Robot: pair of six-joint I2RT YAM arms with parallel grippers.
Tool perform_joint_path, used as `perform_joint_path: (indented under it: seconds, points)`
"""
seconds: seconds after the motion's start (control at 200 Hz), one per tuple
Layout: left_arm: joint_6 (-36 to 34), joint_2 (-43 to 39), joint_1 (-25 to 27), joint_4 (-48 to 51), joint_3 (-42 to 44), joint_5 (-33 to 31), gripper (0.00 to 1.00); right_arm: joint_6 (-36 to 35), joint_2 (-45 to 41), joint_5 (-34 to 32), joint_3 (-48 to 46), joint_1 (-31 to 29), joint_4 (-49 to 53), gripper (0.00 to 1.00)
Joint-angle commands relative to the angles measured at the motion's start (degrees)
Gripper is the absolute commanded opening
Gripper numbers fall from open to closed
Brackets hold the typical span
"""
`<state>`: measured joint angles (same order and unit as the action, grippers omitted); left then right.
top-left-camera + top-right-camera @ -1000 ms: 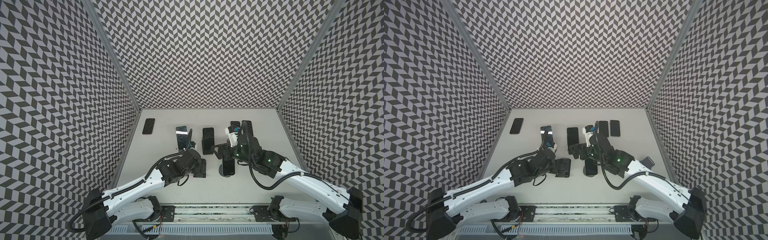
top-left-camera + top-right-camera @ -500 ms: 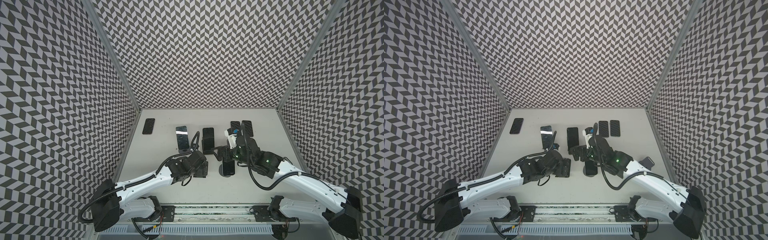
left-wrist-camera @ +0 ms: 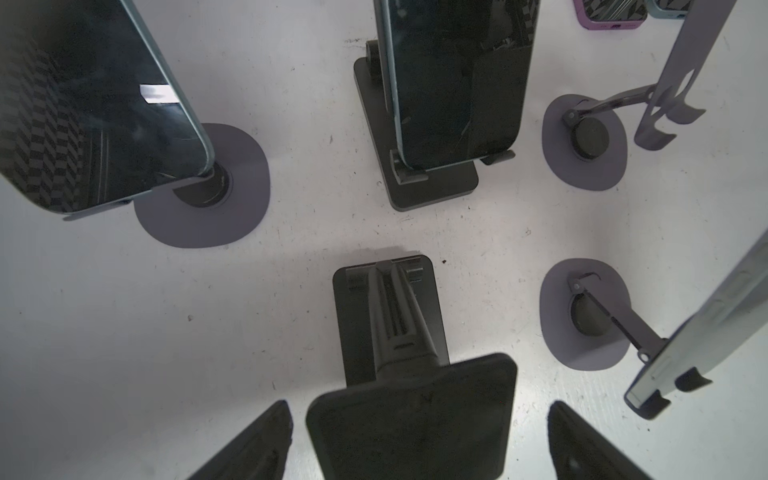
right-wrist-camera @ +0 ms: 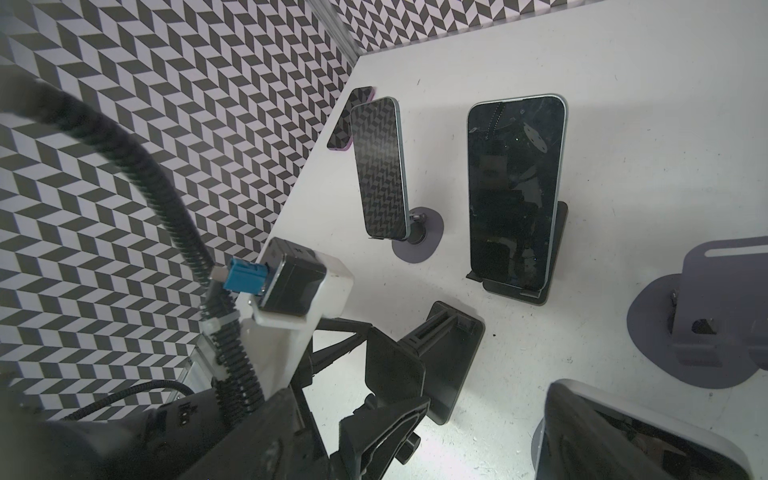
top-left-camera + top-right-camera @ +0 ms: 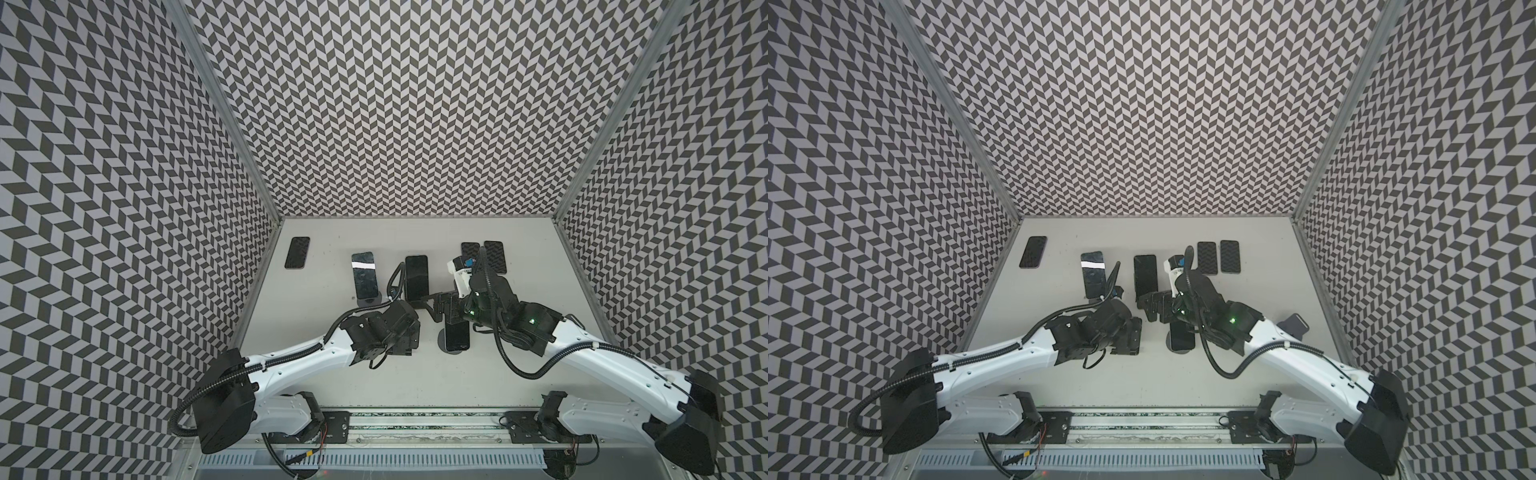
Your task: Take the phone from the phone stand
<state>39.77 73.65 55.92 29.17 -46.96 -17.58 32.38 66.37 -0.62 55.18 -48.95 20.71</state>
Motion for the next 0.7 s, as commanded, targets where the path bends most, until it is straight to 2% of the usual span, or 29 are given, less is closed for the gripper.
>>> perform_joint_path:
  seconds: [0.0, 0.696]
  points:
    - [0.39, 0.77, 0.33, -1.61, -1.49, -1.06, 0.96, -0.48, 0.16, -0.26, 0.81, 0.34, -2.78, 0.92]
    - [-1.58, 6.14, 0.33, -2.95, -1.74, -4.13, 0.87, -0.21, 0.75, 0.45, 0.46, 0.78, -3.21, 0.93]
